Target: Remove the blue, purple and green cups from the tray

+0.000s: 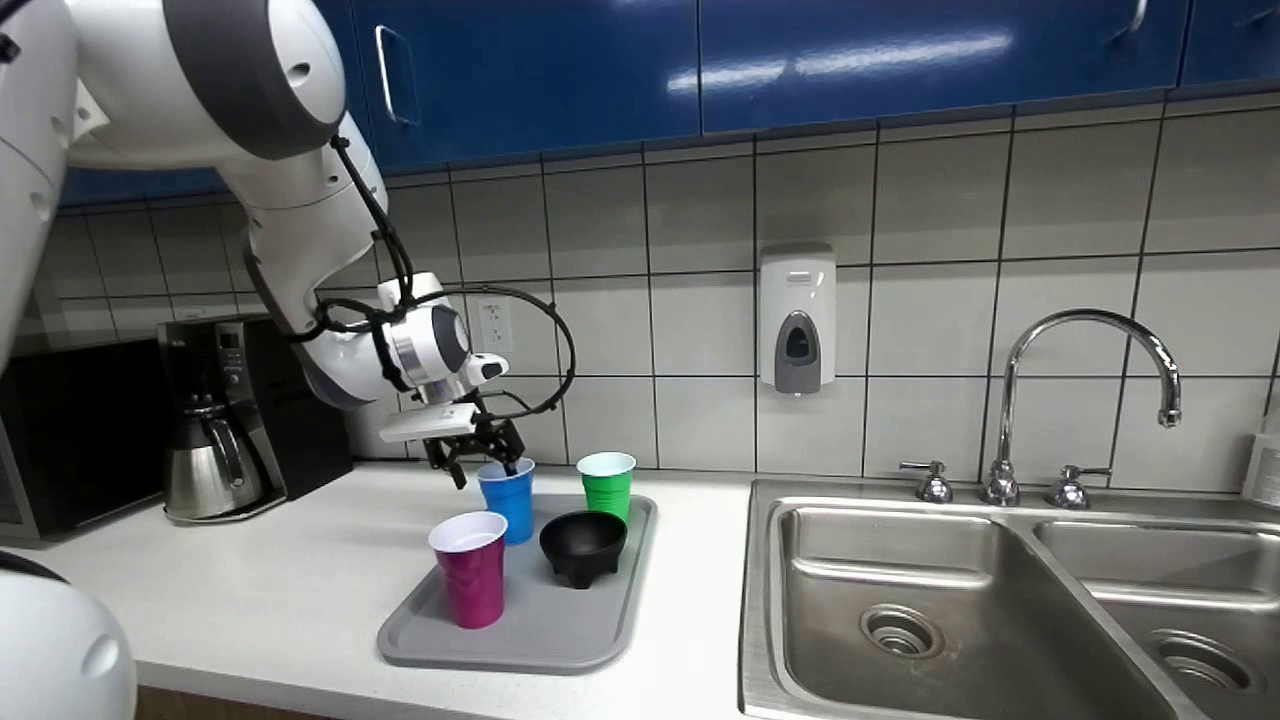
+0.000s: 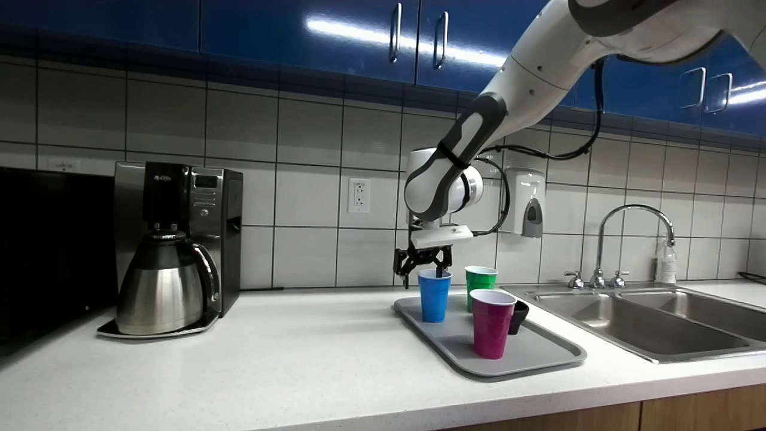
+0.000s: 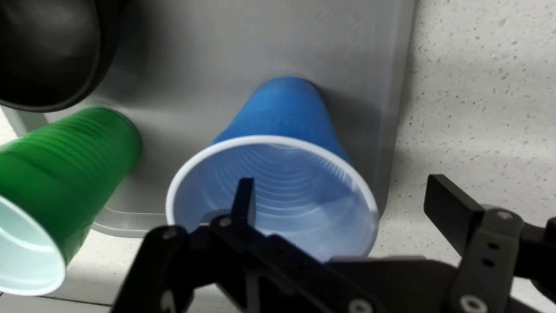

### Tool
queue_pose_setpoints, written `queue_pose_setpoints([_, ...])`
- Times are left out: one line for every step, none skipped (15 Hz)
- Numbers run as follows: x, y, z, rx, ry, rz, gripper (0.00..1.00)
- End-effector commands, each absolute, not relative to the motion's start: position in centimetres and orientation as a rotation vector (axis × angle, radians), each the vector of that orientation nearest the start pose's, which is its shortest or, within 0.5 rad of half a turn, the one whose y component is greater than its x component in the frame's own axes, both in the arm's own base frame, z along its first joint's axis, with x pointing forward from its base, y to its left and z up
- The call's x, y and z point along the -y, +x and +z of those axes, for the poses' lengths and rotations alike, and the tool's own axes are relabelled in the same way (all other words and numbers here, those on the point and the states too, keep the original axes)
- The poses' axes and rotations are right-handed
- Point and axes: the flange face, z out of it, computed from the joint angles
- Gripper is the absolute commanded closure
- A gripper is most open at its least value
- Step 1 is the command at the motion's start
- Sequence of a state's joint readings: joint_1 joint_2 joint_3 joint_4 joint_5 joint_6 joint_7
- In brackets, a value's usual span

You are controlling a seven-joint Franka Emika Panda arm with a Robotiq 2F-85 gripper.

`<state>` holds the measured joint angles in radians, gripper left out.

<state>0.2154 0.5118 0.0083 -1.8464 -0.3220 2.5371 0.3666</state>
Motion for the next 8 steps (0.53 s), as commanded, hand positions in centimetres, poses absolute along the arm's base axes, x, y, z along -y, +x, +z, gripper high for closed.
queue_pose_setpoints([-14.96,65.72,26.32,0.205,-3.260,-0.407,0.21])
queue_pose_setpoints([-14.95,65.83,26.29,0.207,-3.260,-0.410,0.28])
queue_pose_setpoints([-14.96,65.90,26.25,0.208,-3.261,-0.413,0.34])
queue_pose_setpoints([-14.96,65.97,26.26,0.208,-3.261,-0.415,0.42])
queue_pose_setpoints([-14.98,66.01,26.27,0.209,-3.262,-0.416,0.51])
queue_pose_setpoints([-14.99,66.02,26.31,0.209,-3.264,-0.417,0.58])
queue_pose_setpoints([-15.02,66.00,26.36,0.210,-3.265,-0.418,0.67])
queue_pose_setpoints([-15.06,65.98,26.46,0.211,-3.266,-0.419,0.73])
